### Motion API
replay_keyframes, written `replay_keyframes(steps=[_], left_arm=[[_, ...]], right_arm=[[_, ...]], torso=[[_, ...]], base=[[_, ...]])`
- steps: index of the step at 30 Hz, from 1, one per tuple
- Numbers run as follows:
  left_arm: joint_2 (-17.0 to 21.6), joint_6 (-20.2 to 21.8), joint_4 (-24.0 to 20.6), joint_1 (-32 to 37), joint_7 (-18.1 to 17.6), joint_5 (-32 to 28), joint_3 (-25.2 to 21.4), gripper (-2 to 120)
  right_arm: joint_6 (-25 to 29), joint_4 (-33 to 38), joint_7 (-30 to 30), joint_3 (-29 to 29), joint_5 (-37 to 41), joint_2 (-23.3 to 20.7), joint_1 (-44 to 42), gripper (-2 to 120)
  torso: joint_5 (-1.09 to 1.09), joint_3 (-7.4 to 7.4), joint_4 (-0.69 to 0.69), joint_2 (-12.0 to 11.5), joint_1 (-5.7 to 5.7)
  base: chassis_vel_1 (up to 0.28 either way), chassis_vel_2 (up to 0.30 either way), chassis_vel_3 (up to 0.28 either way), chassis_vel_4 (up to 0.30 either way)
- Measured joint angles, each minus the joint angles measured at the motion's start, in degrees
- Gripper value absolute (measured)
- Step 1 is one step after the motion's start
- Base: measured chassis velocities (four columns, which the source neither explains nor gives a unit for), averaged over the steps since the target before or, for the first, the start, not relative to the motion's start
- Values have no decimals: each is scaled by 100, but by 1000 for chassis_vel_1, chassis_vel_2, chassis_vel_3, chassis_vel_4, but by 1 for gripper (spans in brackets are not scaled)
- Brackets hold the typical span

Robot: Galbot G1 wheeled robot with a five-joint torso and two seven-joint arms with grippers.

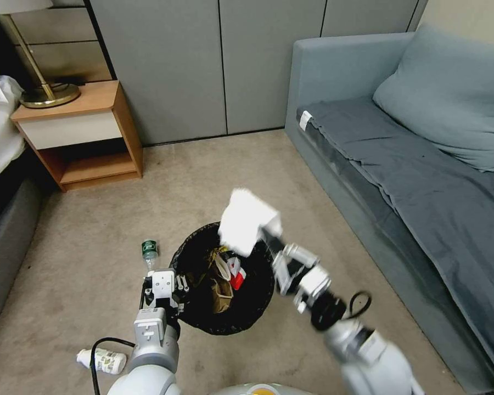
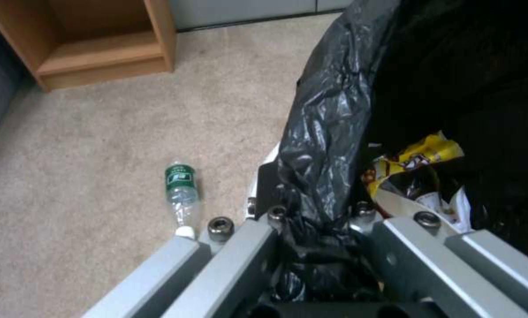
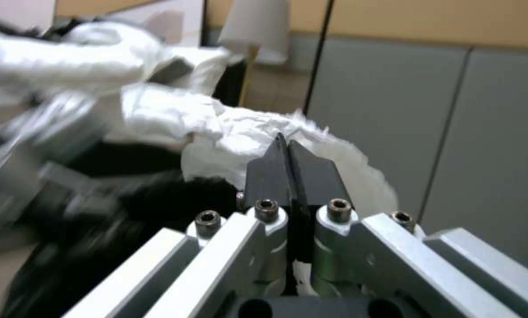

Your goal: Pick up the trash bin, then pick up the garbage from the floor and place it into the trash bin.

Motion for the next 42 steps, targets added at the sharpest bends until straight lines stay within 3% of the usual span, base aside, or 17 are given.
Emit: replay_keyframes(steps=[11, 19, 42], left_arm=[[-12, 0, -59, 28, 5, 59, 72, 0], [-43, -6, -61, 60, -2, 85, 117, 0], [-63, -19, 36, 24, 22, 108, 134, 0]], right_arm=[[-261, -1412, 122, -495, -152, 144, 732, 0], [-468, -1910, 293, -652, -244, 194, 1068, 0], [-641, -1322, 332, -604, -238, 37, 942, 79]], torso=[[0, 0, 1, 0, 0], [-1, 0, 0, 0, 0], [0, 0, 0, 0, 0]], base=[[0, 0, 0, 0], [0, 0, 0, 0], [0, 0, 0, 0]])
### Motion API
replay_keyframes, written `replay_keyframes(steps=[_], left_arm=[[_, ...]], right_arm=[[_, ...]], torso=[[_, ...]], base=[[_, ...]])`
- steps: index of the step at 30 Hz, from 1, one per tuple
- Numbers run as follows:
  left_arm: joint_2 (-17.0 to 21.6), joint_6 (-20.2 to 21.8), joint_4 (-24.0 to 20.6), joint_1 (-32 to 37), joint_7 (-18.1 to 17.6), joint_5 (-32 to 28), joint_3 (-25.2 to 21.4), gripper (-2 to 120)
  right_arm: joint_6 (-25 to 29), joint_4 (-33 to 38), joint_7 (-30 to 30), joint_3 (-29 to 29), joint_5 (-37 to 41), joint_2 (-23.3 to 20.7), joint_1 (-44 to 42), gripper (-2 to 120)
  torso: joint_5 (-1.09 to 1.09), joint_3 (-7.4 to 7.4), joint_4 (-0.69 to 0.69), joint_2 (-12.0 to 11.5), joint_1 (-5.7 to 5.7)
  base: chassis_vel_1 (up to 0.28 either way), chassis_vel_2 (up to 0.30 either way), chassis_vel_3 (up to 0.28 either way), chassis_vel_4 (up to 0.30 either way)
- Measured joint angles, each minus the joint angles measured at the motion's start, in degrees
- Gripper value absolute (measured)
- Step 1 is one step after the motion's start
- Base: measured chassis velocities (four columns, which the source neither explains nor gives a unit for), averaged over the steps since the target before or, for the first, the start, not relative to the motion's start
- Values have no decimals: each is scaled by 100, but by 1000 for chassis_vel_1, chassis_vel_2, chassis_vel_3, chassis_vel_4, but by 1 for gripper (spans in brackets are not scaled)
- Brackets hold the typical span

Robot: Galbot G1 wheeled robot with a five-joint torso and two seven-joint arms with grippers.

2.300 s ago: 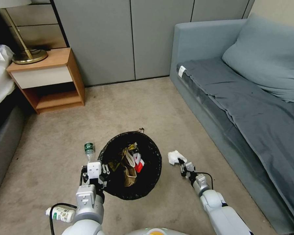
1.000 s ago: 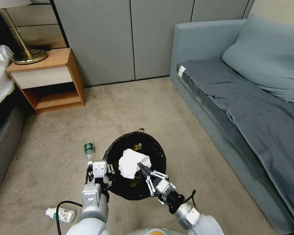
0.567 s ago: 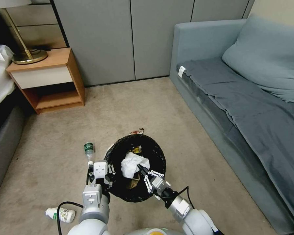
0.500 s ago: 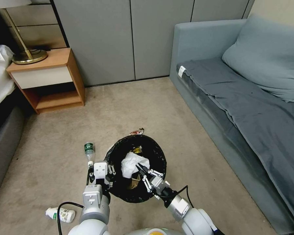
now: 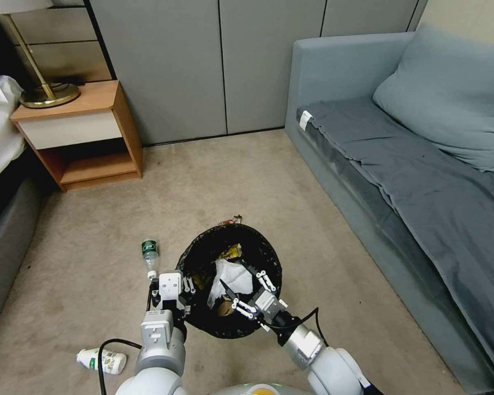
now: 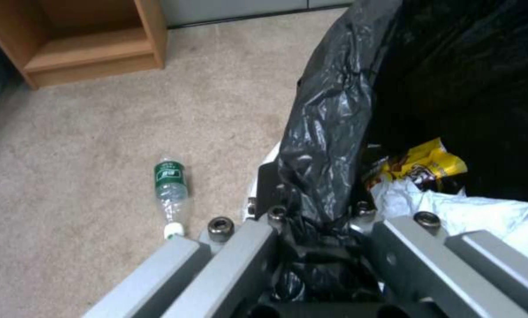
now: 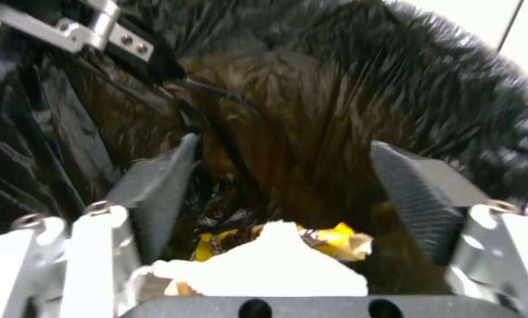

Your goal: Pick up the trash bin, then pick up the garbage from the floor and place it into the trash bin.

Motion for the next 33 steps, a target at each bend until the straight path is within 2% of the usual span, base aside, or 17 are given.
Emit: replay_keyframes(steps=[3, 9, 12, 14, 15, 16, 20, 25, 33], left_arm=[[9, 0, 35, -25, 1, 0, -8, 0], [12, 0, 73, -48, 1, -10, -41, 0], [37, 2, 124, -89, 6, -59, -125, 0], [39, 2, 127, -92, 5, -68, -136, 0], [43, 2, 129, -97, 0, -101, -175, 0], [43, 2, 128, -107, -2, -144, -200, 0], [53, 33, 88, -198, -18, -280, -273, 0], [87, 68, 61, -202, -71, -341, -269, 0], [94, 106, 5, -186, -79, -351, -277, 0]], right_arm=[[74, 424, -4, 161, -27, -50, -170, 95], [98, 1174, 261, 404, 6, 8, -356, 100], [91, 1773, 792, 704, 5, 124, -692, 100], [90, 1819, 869, 745, -13, 147, -747, 100], [73, 1938, 1159, 899, -118, 250, -955, 100], [57, 1967, 1388, 1008, -201, 325, -1094, 100], [226, 1757, 1746, 1328, -262, 512, -1436, 100], [458, 1503, 1777, 1501, -218, 553, -1523, 100], [487, 1443, 1731, 1449, 123, 552, -1392, 100]], torso=[[0, 0, 0, 0, 0], [0, 0, 1, 0, 0], [0, 0, 0, 0, 0], [0, 0, 1, 0, 0], [-1, 0, -2, 0, 0], [0, 0, 2, 0, 0], [1, 0, -1, 0, 0], [0, 0, 0, 0, 0], [0, 0, 0, 0, 0]], base=[[0, 0, 0, 0], [0, 0, 0, 0], [0, 0, 0, 0], [0, 0, 0, 0], [0, 0, 0, 0], [0, 0, 0, 0], [0, 0, 0, 0], [0, 0, 0, 0], [0, 0, 0, 0]])
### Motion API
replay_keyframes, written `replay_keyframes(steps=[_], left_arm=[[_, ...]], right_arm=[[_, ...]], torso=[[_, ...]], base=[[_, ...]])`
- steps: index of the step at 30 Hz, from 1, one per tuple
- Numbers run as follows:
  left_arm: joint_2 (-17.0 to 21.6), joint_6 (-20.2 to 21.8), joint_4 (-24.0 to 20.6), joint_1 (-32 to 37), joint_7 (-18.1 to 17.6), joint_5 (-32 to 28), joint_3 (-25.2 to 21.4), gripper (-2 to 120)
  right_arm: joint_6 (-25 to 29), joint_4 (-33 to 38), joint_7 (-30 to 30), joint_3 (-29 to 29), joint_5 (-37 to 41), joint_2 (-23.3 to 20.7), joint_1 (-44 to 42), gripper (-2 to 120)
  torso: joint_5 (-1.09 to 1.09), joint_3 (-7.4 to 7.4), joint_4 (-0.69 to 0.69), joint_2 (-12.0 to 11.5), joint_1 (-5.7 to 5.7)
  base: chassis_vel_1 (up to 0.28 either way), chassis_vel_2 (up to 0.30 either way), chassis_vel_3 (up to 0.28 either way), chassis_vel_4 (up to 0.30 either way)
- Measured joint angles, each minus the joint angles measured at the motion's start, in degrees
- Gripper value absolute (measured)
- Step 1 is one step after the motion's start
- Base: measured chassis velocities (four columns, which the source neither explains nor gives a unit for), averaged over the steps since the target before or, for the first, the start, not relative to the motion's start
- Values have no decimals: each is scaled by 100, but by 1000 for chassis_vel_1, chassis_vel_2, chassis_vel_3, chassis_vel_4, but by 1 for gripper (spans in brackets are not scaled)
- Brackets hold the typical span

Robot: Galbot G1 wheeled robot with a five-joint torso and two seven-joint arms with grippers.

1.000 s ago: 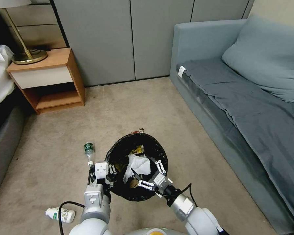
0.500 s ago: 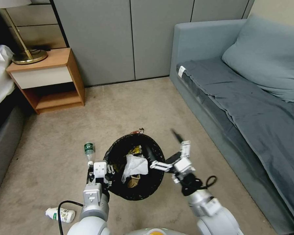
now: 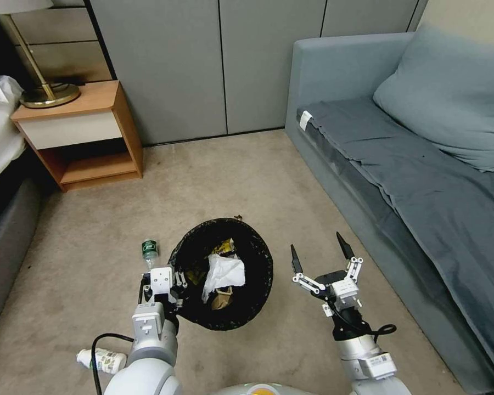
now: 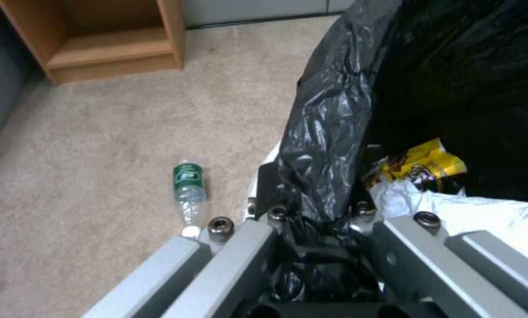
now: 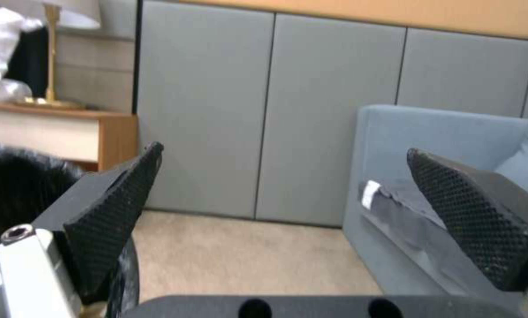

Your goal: Pick up the trash bin, then pick up the garbage from the floor and place it into the trash bin.

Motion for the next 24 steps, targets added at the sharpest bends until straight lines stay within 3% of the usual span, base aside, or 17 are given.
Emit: replay_keyframes(steps=[24], left_arm=[[-18, 38, -48, 17, -45, 9, -1, 0]], right_arm=[[52, -129, -143, -86, 216, -11, 140, 100]], torso=[[0, 0, 0, 0, 0]], base=[[87, 85, 83, 76]])
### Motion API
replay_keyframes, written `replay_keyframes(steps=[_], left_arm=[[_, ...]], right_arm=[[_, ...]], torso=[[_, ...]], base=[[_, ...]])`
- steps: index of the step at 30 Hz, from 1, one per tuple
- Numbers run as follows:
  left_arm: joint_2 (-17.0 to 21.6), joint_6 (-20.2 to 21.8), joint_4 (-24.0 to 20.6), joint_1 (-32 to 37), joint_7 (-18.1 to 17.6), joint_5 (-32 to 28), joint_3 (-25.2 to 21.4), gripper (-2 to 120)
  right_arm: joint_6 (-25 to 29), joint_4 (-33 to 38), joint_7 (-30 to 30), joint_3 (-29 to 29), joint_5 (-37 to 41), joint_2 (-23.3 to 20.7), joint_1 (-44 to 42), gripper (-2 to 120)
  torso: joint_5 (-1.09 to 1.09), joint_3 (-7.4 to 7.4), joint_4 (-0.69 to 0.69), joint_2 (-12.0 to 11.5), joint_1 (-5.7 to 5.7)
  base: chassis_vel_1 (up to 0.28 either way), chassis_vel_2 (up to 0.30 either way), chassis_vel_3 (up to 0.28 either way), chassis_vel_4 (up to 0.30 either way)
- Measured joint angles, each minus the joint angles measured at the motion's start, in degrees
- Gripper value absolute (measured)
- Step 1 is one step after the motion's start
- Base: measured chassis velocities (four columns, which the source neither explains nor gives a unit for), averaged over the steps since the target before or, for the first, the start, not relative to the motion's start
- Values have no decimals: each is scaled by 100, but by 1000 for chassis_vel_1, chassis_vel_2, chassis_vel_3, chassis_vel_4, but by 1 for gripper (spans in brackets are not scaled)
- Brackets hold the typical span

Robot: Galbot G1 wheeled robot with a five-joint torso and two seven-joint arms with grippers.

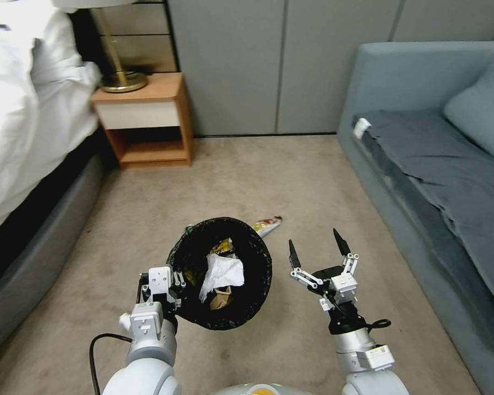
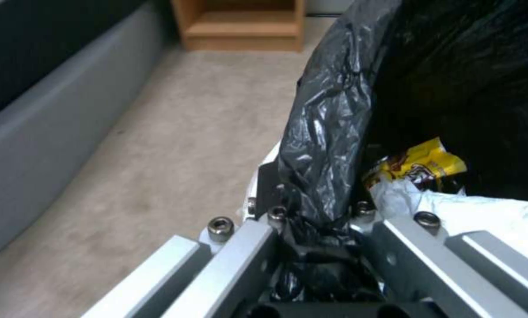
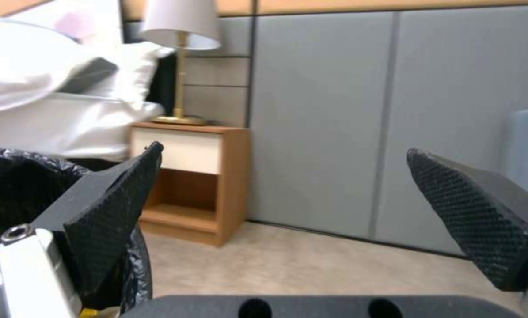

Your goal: Pick up the trash bin, then pick up the garbage from the floor and place it into the trash bin.

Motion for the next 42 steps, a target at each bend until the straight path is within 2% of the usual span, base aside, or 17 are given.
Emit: replay_keyframes(steps=[7, 11, 23, 36, 39, 40, 42], left_arm=[[-24, -37, 1, 7, -10, 36, 18, 0], [-26, -44, 8, 6, -5, 42, 36, 0], [-29, -65, 14, 9, -4, 50, 51, 0], [-29, -73, 6, 22, -1, 55, 62, 0], [-28, -73, 5, 23, 3, 56, 64, 0], [-28, -73, 4, 24, 13, 56, 67, 0], [-28, -73, 4, 26, 13, 56, 66, 0]], right_arm=[[-5, -5, 2, -73, -25, 16, -44, 100], [-1, -42, 2, -41, -23, 11, -39, 100], [58, -72, -21, -16, -8, 29, -40, 100], [71, -97, -16, 33, -43, 19, -65, 100], [99, -117, -15, 39, -50, 18, -62, 100], [119, -138, -15, 40, -55, 22, -52, 100], [127, -146, -15, 40, -58, 23, -48, 100]], torso=[[0, 0, 1, 0, 0], [0, 0, -2, 0, 0], [0, 0, 0, 0, 0], [2, 1, 1, 0, 1], [-4, 0, -1, 0, 0], [3, 1, 0, 0, 1], [2, 1, -1, 0, 1]], base=[[91, 100, 106, 97], [0, 0, 0, 0], [-9, 10, 6, -9], [-170, 182, 176, -163], [-280, 258, 250, -259], [-278, 277, 259, -292], [-283, 254, 259, -292]])
